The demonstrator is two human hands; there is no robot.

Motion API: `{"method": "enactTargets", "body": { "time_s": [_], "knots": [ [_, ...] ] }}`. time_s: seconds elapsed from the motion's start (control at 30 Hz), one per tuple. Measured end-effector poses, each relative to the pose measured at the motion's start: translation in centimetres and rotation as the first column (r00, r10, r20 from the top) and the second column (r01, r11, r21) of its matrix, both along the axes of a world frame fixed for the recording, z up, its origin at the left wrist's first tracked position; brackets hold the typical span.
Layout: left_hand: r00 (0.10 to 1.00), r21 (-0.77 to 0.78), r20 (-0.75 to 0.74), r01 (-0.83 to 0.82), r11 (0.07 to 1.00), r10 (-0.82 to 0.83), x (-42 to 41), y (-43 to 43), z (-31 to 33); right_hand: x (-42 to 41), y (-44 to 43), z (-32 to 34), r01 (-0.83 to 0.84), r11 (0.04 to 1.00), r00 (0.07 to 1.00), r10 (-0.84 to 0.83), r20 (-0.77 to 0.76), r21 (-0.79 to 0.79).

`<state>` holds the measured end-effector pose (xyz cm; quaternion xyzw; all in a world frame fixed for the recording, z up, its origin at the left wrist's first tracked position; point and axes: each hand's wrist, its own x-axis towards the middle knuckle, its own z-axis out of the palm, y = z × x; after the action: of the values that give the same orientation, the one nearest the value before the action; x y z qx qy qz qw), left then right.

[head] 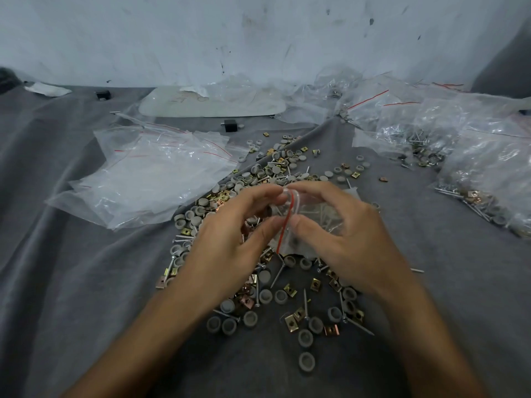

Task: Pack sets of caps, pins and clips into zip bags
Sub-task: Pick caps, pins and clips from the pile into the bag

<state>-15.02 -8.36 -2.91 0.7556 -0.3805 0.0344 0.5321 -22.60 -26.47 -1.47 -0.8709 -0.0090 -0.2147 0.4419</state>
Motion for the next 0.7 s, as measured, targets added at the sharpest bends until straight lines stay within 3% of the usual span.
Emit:
{"method": "enactTargets", "body": {
  "time_s": [0.07, 0.17, 0.3, 0.4, 0.47, 0.57, 0.7],
  "knots": [
    [1.000, -0.023, -0.015, 0.016, 1.000, -0.017, -0.2, 0.0, 0.1, 0.0, 0.0, 0.1, 0.005, 0.998, 1.000, -0.007, 0.024, 0.058],
    [0.997, 0.060, 0.067, -0.035, 0.998, 0.030, -0.2, 0.0, 0.2, 0.0, -0.2, 0.2, -0.010, 0.990, 0.998, 0.000, 0.070, 0.140],
    [0.971, 0.004, 0.120, -0.208, 0.978, 0.206, 1.3, 1.1, 0.4, 0.1, -0.8, 0.4, 0.058, 0.970, 0.983, -0.098, 0.158, 0.237],
    [0.935, -0.043, 0.065, -0.346, 0.937, 0.348, 3.0, 2.2, 0.1, 0.2, -1.2, 0.6, 0.100, 0.937, 0.955, -0.184, 0.230, 0.334],
    [0.944, 0.059, 0.099, -0.322, 0.945, 0.315, 3.4, 2.4, -0.3, 0.2, -1.3, 0.7, 0.118, 0.925, 0.945, -0.216, 0.245, 0.361],
    [0.959, 0.296, 0.253, -0.200, 0.934, 0.125, 3.0, 1.6, -0.9, 0.2, -1.2, 0.5, 0.115, 0.927, 0.952, -0.206, 0.228, 0.357],
    [0.946, 0.572, 0.321, -0.232, 0.787, 0.046, 2.7, 1.0, -1.2, 0.2, -0.9, 0.4, 0.124, 0.937, 0.963, -0.193, 0.188, 0.327]
  ]
}}
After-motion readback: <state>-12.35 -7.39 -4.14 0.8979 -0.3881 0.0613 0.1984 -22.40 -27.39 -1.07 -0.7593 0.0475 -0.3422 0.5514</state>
